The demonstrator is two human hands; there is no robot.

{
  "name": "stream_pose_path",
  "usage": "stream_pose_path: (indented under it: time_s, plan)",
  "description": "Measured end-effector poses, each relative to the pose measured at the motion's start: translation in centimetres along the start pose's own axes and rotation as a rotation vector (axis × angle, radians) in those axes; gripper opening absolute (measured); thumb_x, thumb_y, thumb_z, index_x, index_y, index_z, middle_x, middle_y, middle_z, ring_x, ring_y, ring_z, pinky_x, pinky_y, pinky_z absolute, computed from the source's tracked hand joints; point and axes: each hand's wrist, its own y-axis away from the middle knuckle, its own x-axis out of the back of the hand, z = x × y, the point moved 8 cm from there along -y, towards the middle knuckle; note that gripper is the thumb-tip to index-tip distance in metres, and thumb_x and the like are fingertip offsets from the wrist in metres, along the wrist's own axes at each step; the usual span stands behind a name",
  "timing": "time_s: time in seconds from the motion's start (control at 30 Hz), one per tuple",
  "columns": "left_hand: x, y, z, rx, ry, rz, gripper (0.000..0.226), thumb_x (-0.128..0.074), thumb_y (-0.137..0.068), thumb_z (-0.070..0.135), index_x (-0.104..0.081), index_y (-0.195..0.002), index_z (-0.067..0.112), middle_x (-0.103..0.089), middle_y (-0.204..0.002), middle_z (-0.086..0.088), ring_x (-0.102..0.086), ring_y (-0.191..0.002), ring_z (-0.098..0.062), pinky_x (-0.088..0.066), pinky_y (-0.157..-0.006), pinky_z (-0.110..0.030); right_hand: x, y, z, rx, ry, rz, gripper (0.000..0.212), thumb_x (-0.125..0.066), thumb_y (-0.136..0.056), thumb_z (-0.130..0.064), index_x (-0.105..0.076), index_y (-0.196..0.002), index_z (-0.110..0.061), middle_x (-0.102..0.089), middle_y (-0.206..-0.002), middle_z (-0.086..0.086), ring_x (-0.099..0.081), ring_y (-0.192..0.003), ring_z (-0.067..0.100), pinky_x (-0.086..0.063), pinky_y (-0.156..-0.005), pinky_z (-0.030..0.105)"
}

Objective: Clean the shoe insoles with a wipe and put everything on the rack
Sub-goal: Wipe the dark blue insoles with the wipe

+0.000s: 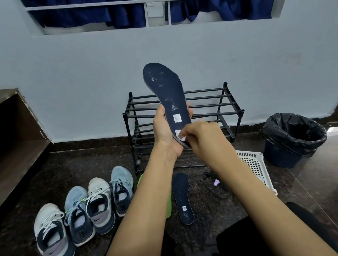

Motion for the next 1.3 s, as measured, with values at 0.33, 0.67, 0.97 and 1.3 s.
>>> stream_pose_path:
  time_s: [0.33,0.67,0.97,1.3]
  plan:
    - [1.0,0.8,-1.0,0.086,-0.118,0.026,0.048,-0.043,-0.097,0.054,-0.067,-0.090,0.013,-0.066,-0.084,-0.002,-0.063,-0.075,-0.017,-0.051,-0.073,-0.030,-1.1,-0.3,-0.4,0.009,-0.003,-0.009,0.022,-0.059,-0.079,0.005,-0.073,-0.085,-0.010,-0.068,-0.086,0.015,-0.063,-0.081,0.033,-0.051,-0.074,0.037]
    - [1.3,0.7,-1.1,0.089,-0.118,0.019,0.055,-0.034,-0.101,0.053,-0.066,-0.085,0.011,-0.069,-0.073,-0.001,-0.068,-0.070,-0.016,-0.053,-0.069,-0.031,-0.7,-0.4,-0.4,0.025,0.036,0.098,0.026,-0.044,-0.078,-0.007,-0.070,-0.080,-0.005,-0.064,-0.079,0.012,-0.059,-0.074,0.031,-0.052,-0.060,0.043]
    - [1.9,0.3,0.2,0.006,-0.110,0.072,0.046,-0.034,-0.103,0.047,-0.067,-0.108,0.015,-0.072,-0.090,-0.003,-0.070,-0.095,-0.030,-0.052,-0.090,-0.046,-2.1,0.2,0.3,-0.031,0.031,-0.031,0.025,-0.055,-0.083,-0.002,-0.074,-0.090,-0.016,-0.070,-0.090,0.011,-0.065,-0.082,0.028,-0.050,-0.074,0.030]
    - [1.3,1.2,-1.1,0.069,-0.148,0.030,0.047,-0.035,-0.101,0.045,-0.063,-0.106,0.007,-0.066,-0.091,-0.007,-0.065,-0.074,-0.019,-0.053,-0.067,-0.029,-0.3,0.3,0.6,0.007,-0.009,0.161,0.018,-0.057,-0.078,0.005,-0.071,-0.081,-0.005,-0.066,-0.083,0.013,-0.063,-0.077,0.033,-0.053,-0.067,0.038]
